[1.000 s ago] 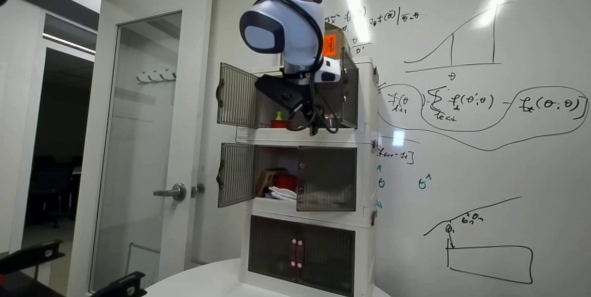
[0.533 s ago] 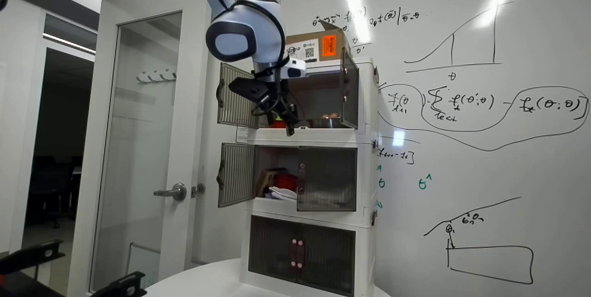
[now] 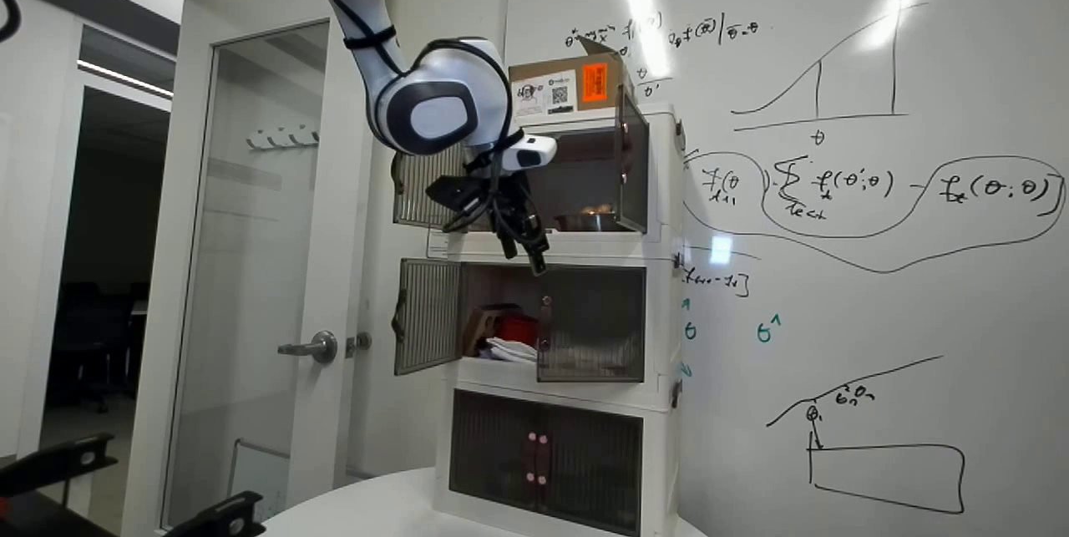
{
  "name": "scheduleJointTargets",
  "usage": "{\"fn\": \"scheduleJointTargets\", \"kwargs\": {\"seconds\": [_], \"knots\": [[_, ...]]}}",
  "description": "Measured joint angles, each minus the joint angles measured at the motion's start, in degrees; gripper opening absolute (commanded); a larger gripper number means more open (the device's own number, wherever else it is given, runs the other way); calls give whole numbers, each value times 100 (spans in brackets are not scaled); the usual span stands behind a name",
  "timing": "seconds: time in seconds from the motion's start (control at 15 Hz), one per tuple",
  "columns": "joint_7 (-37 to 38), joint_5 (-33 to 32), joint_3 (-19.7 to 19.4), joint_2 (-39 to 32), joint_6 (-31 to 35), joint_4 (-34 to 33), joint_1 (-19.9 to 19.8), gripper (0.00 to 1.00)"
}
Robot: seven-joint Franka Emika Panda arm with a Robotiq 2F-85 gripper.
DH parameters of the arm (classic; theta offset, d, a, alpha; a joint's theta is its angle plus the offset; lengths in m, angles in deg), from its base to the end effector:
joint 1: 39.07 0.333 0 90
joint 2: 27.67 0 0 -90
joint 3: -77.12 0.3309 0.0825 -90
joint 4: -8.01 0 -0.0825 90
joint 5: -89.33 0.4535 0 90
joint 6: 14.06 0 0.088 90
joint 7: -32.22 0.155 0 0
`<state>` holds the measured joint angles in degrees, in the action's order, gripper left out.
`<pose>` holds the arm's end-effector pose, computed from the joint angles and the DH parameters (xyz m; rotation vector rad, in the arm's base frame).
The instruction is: Open the right door of the middle shelf
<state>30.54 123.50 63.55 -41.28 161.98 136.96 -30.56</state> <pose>0.6421 -0.1012 0.2431 -2.7479 0.8782 -0.8751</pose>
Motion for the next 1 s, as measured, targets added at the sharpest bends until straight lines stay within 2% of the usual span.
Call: {"fn": "scheduleJointTargets", "kwargs": {"seconds": [0.2, 0.4, 0.6, 0.73, 1.0], "knots": [[737, -405, -538, -266, -319, -634, 243, 100], [1066, -436, -726, -486, -824, -1317, 254, 100], [1615, -858, -498, -723, -1204, -1798, -75, 100], [1896, -990, -615, -900, -1456, -1993, 20, 100], [2763, -1899, -476, -1196, -1880, -2255, -56, 100]]}}
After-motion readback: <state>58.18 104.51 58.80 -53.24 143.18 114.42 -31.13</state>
